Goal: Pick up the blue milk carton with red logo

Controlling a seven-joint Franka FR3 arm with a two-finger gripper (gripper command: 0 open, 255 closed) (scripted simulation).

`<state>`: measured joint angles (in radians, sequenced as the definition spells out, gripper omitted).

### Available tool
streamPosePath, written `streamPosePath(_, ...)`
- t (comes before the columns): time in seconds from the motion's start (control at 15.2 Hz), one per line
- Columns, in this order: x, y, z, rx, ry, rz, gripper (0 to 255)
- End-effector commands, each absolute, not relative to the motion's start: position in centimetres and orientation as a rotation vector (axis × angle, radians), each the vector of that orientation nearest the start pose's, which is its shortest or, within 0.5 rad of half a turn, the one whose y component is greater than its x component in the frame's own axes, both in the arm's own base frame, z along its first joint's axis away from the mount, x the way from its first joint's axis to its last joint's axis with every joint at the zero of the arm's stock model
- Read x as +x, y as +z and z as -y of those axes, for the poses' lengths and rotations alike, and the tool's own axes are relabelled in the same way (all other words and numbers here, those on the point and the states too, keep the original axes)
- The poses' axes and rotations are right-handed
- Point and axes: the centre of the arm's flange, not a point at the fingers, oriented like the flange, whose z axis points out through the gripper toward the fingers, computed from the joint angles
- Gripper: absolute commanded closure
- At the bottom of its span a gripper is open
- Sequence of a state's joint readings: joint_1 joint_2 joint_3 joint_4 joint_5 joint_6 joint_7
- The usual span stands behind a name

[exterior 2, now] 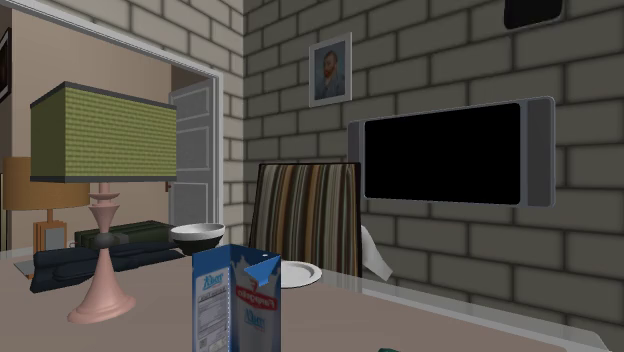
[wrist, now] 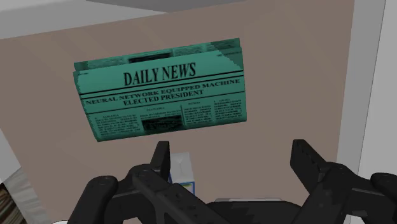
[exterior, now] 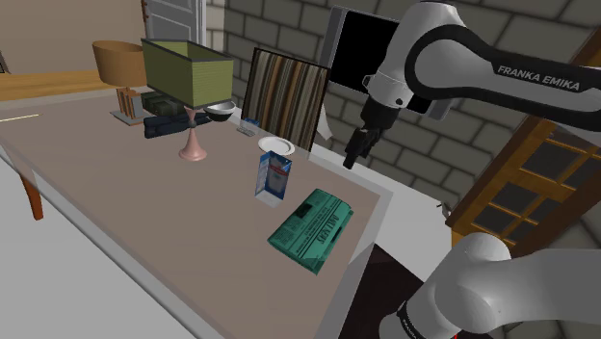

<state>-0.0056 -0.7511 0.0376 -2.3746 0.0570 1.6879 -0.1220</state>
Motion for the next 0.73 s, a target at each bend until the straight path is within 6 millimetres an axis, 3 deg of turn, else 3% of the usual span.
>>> streamPosePath(0.0,32.7,58.1,-1.9,-3.104,-0.102,0.218,0)
streamPosePath(0.66,44.2,51.1,-1.1,-3.121,-0.059,0.159,0)
